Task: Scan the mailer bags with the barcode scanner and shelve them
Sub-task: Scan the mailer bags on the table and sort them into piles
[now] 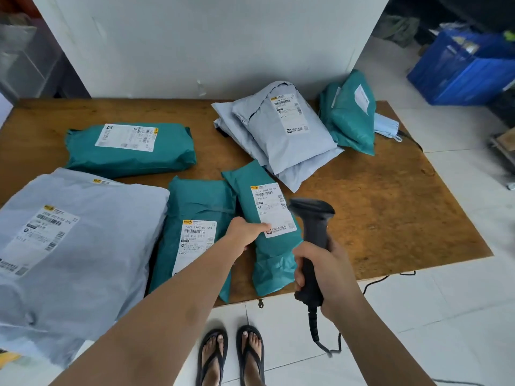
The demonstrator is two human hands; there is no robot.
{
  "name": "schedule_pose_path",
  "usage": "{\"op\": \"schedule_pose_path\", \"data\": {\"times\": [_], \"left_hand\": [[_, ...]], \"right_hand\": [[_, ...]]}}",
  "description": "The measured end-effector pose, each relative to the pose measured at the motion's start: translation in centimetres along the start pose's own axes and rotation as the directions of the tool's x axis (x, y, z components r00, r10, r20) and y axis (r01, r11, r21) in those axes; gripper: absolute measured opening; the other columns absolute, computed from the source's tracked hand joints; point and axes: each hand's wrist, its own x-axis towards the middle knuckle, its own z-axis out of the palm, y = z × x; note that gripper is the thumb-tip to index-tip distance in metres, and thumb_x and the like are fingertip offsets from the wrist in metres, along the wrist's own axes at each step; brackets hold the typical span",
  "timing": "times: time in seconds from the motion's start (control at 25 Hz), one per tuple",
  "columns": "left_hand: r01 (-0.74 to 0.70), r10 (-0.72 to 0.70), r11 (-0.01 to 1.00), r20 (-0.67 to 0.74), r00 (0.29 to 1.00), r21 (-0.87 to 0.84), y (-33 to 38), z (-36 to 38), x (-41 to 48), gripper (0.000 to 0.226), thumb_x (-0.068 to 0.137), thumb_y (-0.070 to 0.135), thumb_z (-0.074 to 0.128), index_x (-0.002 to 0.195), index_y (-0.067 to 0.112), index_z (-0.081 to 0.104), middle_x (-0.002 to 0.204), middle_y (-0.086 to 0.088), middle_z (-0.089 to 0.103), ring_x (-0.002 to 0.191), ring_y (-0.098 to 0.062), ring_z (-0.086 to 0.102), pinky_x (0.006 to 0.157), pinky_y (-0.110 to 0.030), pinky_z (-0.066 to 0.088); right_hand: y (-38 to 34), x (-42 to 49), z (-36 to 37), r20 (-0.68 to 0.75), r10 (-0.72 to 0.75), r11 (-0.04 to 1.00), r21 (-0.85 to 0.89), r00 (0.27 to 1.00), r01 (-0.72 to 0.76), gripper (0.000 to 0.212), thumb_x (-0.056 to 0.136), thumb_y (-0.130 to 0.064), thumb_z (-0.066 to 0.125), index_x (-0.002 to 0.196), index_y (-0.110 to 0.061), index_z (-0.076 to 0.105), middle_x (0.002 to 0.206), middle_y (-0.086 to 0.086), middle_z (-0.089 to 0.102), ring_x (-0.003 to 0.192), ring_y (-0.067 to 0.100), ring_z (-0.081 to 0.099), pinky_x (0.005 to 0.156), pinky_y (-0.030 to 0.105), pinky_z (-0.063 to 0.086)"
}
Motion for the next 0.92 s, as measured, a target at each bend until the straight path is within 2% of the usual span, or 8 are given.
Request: {"op": "schedule_pose_path", "data": {"times": [0.12, 0.24, 0.32, 0.44, 0.56, 0.76, 0.84, 0.92], "left_hand": [[-0.139, 0.144, 0.982, 0.025, 0.989, -0.130, 1.2, -0.2, -1.6, 0.031, 0.083, 0.002, 0.061, 0.114, 0.003, 0.064, 0.118, -0.011, 0.067, 0.094, -0.022, 0.061, 0.077, -0.029, 0.050], [-0.204, 0.205, 0.938, -0.025, 0.978, -0.278, 1.8, -4.6, -3.8, 0.017, 0.069, 0.005, 0.061, 0.084, 0.010, 0.068, 0.086, -0.009, 0.071, 0.071, -0.022, 0.063, 0.061, -0.028, 0.052], [-0.262, 0.243, 0.943, -0.115, 0.963, -0.206, 1.0, -9.4, -4.8, 0.015, 0.060, 0.010, 0.059, 0.072, 0.012, 0.067, 0.070, -0.004, 0.069, 0.060, -0.019, 0.061, 0.056, -0.024, 0.048], [-0.173, 0.172, 0.985, -0.207, 0.963, 0.014, -2.0, -14.5, -4.9, 0.010, 0.071, 0.010, 0.061, 0.079, 0.008, 0.067, 0.082, -0.011, 0.071, 0.067, -0.022, 0.062, 0.063, -0.028, 0.049], [-0.105, 0.174, 0.953, -0.232, 0.957, 0.284, -4.4, -14.9, -3.7, 0.006, 0.084, 0.012, 0.057, 0.082, 0.006, 0.059, 0.087, -0.012, 0.067, 0.074, -0.025, 0.059, 0.061, -0.029, 0.045], [-0.217, 0.421, 0.848, -0.364, 0.831, 0.484, -3.5, -12.8, -5.4, 0.068, 0.090, 0.041, 0.054, 0.143, 0.012, 0.022, 0.137, -0.014, 0.046, 0.122, -0.033, 0.048, 0.101, -0.044, 0.040], [-0.180, 0.413, 0.764, -0.256, 0.874, 0.620, -3.1, -11.1, -5.9, 0.096, 0.080, 0.063, 0.055, 0.150, 0.020, 0.005, 0.152, -0.015, 0.023, 0.136, -0.036, 0.032, 0.110, -0.047, 0.029], [-0.082, 0.316, 0.665, -0.179, 0.932, 0.743, -2.9, -9.3, -5.7, 0.110, 0.071, 0.074, 0.055, 0.149, 0.029, -0.006, 0.154, -0.017, 0.012, 0.137, -0.040, 0.026, 0.108, -0.048, 0.030]], "right_hand": [[0.1, 0.1, 0.1, 0.004, 0.005, 1.000, 0.017, 1.000, -0.005, 0.013, 0.081, 0.003, 0.057, 0.089, -0.006, 0.051, 0.056, 0.008, 0.047, 0.038, 0.017, 0.041, 0.044, 0.027, 0.040], [-0.2, 0.1, 0.6, 0.045, -0.026, 0.999, 0.039, 0.999, 0.024, 0.014, 0.083, 0.004, 0.056, 0.085, -0.007, 0.048, 0.054, 0.009, 0.045, 0.037, 0.021, 0.038, 0.043, 0.029, 0.037], [-0.4, 0.1, 1.2, 0.077, -0.043, 0.999, 0.012, 0.996, 0.042, 0.014, 0.083, 0.004, 0.056, 0.085, -0.007, 0.047, 0.053, 0.009, 0.044, 0.037, 0.022, 0.038, 0.044, 0.031, 0.038], [-0.5, 0.3, 2.2, 0.144, -0.035, 0.998, -0.037, 0.989, 0.041, 0.015, 0.083, 0.004, 0.056, 0.089, -0.007, 0.049, 0.055, 0.009, 0.045, 0.038, 0.021, 0.040, 0.044, 0.031, 0.040], [-0.3, 0.4, 3.3, 0.172, -0.008, 0.997, -0.073, 0.985, 0.021, 0.015, 0.083, 0.003, 0.057, 0.091, -0.007, 0.049, 0.056, 0.008, 0.046, 0.038, 0.021, 0.040, 0.043, 0.029, 0.039], [-0.5, 0.4, 4.2, 0.175, -0.009, 0.996, -0.081, 0.984, 0.023, 0.017, 0.082, 0.004, 0.057, 0.093, -0.006, 0.049, 0.054, 0.008, 0.045, 0.038, 0.021, 0.039, 0.042, 0.028, 0.037], [-0.5, 0.4, 4.4, 0.169, -0.010, 0.996, -0.081, 0.985, 0.024, 0.017, 0.082, 0.003, 0.057, 0.093, -0.007, 0.049, 0.054, 0.008, 0.046, 0.039, 0.020, 0.040, 0.042, 0.029, 0.037], [-0.4, 0.2, 4.5, 0.162, -0.005, 0.995, -0.098, 0.987, 0.021, 0.017, 0.082, 0.003, 0.058, 0.094, -0.006, 0.050, 0.055, 0.009, 0.046, 0.038, 0.020, 0.040, 0.043, 0.029, 0.038]]}}
